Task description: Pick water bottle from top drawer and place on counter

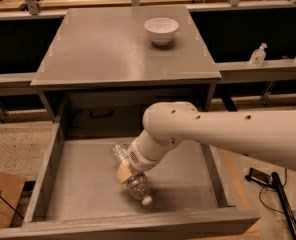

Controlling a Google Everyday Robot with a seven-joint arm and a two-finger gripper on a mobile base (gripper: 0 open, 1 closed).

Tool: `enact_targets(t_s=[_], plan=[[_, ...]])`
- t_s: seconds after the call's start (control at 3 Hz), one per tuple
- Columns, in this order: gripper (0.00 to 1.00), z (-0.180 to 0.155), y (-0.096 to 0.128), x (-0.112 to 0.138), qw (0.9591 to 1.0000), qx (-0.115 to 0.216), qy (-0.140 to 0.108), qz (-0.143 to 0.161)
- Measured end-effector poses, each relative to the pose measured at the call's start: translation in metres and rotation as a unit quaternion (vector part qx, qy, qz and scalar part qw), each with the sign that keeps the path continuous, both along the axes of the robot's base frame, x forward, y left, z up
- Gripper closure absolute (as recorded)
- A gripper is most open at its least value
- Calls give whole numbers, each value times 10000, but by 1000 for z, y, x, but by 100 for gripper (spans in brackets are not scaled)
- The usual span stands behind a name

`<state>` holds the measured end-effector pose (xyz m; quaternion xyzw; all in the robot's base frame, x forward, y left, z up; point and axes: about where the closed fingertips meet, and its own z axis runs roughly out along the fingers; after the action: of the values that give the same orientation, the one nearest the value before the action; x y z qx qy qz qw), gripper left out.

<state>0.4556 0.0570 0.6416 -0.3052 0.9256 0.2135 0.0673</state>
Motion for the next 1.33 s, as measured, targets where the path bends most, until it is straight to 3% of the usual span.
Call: enact_targets(t_s=[0.33, 0.67, 1.0, 1.33], plan=[[100, 19, -57, 24, 9972, 562, 431, -244], [100, 59, -107, 54, 9961, 835, 288, 63], [100, 91, -117, 65, 9947, 882, 9, 533], [100, 80, -117, 64, 9940, 1008, 84, 413]])
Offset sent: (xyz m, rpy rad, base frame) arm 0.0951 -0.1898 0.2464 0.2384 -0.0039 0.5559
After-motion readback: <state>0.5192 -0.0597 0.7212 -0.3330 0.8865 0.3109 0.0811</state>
